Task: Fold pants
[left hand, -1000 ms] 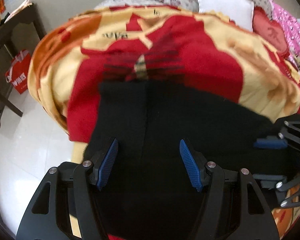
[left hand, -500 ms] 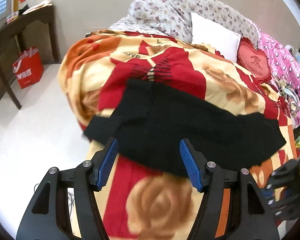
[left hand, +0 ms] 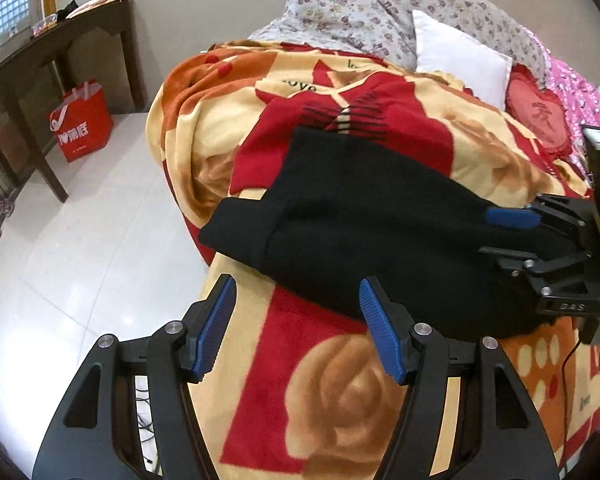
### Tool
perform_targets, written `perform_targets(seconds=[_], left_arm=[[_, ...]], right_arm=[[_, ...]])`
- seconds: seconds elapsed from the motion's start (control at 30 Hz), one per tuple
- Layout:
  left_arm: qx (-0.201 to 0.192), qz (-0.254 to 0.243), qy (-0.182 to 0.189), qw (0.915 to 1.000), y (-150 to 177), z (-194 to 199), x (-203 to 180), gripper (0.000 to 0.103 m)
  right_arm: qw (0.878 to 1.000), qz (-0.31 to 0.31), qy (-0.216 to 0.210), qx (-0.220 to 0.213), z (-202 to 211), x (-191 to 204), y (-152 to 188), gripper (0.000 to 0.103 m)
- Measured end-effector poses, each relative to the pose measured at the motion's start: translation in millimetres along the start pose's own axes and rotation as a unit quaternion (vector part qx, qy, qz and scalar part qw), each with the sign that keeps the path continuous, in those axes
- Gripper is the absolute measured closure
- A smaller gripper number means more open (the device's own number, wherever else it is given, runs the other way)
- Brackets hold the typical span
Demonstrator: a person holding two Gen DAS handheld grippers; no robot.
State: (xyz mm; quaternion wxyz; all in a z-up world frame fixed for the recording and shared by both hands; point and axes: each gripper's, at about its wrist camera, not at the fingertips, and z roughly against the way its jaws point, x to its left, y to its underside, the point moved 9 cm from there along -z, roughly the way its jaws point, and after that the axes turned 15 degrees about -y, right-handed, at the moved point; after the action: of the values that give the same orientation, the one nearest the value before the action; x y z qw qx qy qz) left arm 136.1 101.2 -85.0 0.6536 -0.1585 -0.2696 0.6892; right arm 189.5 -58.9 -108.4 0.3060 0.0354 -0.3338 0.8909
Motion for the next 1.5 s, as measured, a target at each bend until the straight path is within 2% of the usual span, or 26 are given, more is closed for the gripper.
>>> perform_targets(seconds=[0.07,0.13,0.17,0.23,0.43,0.5,0.57,0.67,0.73,0.87,0.9,0.97,1.03,1.07,1.1,1.17,1.23,1.3,1.37,1.43,1.5], left_arm=[[0.005,-0.002,-0.005,1.0000,0,-7,1,0.039],[0.009,-0.001,-0.008,0.9999,0,-11,2,0.039],[0.009,0.001,-0.007,0.9999,0,-11,3,0.039],[0.009,0.005,-0.005,0.9999,1,-9,6,0.039],[-0.022,0.040,0.008,0.9989,3,33,37,0.039],[-0.034,0.044,-0.002,0.9984,6,48,46,0.039],[-0.042,0.050,-0.002,0.9979,10,60,52,0.039],[-0.042,0.058,0.007,0.9974,17,68,48,0.039],[-0.042,0.055,0.009,0.9976,19,69,40,0.039],[-0.036,0.046,0.026,0.9980,24,67,18,0.039],[-0.036,0.040,0.026,0.9982,25,66,12,0.039],[-0.031,0.027,0.017,0.9990,31,56,1,0.039],[-0.007,0.014,0.012,0.9998,42,40,-8,0.039],[0.009,0.009,0.012,0.9999,50,29,-13,0.039],[0.022,0.006,0.009,0.9997,57,19,-16,0.039],[0.041,0.006,0.002,0.9991,70,4,-20,0.039],[0.033,0.004,-0.008,0.9994,74,3,-22,0.039],[0.024,-0.004,-0.020,0.9995,75,5,-23,0.038],[0.024,-0.005,-0.023,0.9994,76,5,-24,0.036],[0.024,-0.008,-0.027,0.9993,76,4,-26,0.035],[0.025,-0.008,-0.029,0.9992,75,3,-26,0.035]], right_arm=[[0.999,0.003,-0.023,0.026,-16,-5,6,0.053],[0.999,0.003,-0.049,0.013,-18,1,7,0.080],[0.998,0.010,-0.055,0.007,-15,8,8,0.097],[0.998,0.032,-0.046,-0.001,-6,26,11,0.098],[0.992,0.042,-0.109,-0.041,28,108,37,0.098],[0.989,0.037,-0.136,-0.043,22,136,58,0.098],[0.991,0.034,-0.126,-0.033,4,153,80,0.098],[0.994,-0.009,-0.108,-0.030,-23,155,101,0.096],[0.992,-0.031,-0.104,-0.061,-14,155,99,0.093],[0.988,-0.074,-0.106,-0.089,14,155,108,0.078],[0.987,-0.084,-0.097,-0.100,27,151,112,0.075],[0.985,-0.103,-0.054,-0.127,57,131,121,0.074],[0.979,-0.138,-0.001,-0.148,91,100,132,0.065],[0.972,-0.163,0.032,-0.164,112,77,139,0.057],[0.966,-0.182,0.057,-0.176,129,59,146,0.055],[0.948,-0.224,0.124,-0.188,161,13,161,0.055],[0.928,-0.265,0.183,-0.189,185,-30,175,0.054],[0.909,-0.304,0.209,-0.192,198,-64,180,0.054],[0.897,-0.333,0.202,-0.206,202,-89,175,0.052],[0.893,-0.347,0.200,-0.204,197,-113,170,0.050],[0.894,-0.352,0.204,-0.188,193,-131,174,0.050]])
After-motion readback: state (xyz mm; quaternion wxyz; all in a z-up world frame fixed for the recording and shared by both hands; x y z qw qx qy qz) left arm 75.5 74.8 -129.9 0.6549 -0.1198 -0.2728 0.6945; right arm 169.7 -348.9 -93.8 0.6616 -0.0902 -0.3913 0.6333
